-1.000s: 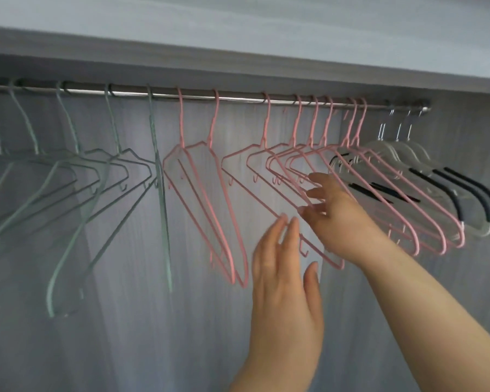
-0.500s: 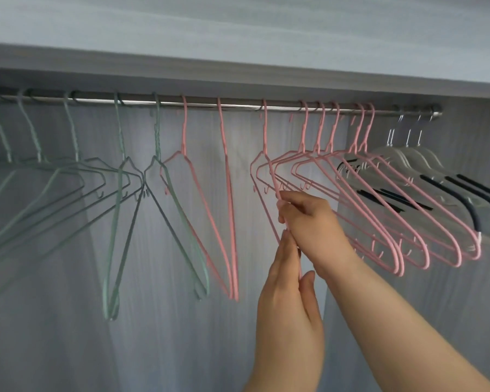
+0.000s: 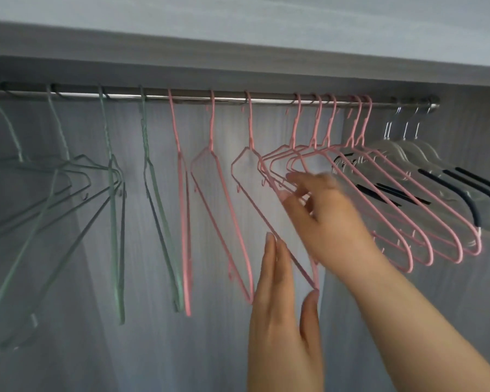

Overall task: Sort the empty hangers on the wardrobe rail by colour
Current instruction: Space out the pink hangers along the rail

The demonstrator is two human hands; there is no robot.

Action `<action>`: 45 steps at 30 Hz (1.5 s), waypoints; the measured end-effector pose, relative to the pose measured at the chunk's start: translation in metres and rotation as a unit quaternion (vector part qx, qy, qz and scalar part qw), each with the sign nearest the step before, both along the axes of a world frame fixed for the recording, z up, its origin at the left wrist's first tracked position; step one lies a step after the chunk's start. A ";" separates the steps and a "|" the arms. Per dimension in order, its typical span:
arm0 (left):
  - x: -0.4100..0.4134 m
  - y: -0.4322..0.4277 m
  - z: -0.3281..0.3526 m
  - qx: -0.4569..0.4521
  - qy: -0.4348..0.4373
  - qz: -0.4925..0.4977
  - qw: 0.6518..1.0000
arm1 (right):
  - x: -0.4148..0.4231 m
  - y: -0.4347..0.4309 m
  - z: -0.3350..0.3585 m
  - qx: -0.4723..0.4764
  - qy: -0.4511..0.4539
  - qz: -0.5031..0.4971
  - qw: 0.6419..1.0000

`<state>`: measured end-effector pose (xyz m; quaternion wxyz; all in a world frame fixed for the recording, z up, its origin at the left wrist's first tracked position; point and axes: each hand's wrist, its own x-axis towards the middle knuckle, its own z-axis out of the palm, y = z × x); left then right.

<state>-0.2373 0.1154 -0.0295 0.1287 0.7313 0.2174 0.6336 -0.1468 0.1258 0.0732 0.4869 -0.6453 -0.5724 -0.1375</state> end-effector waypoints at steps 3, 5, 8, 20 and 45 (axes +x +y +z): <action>0.005 -0.021 -0.005 0.117 -0.009 -0.009 0.993 | 0.029 -0.023 0.017 0.051 -0.049 -0.062 0.996; 0.016 -0.035 -0.007 0.158 -0.005 -0.039 0.987 | 0.049 -0.024 0.019 -0.021 -0.028 -0.067 0.997; 0.038 -0.039 -0.011 0.092 -0.018 -0.096 0.991 | 0.061 -0.017 0.008 -0.109 0.134 0.024 0.985; 0.079 -0.025 -0.015 -0.169 0.007 -0.133 0.977 | 0.066 -0.020 -0.022 -0.056 0.406 0.181 0.894; 0.077 -0.020 -0.038 -0.204 -0.106 -0.079 0.970 | 0.052 -0.017 -0.021 -0.144 0.234 0.194 0.942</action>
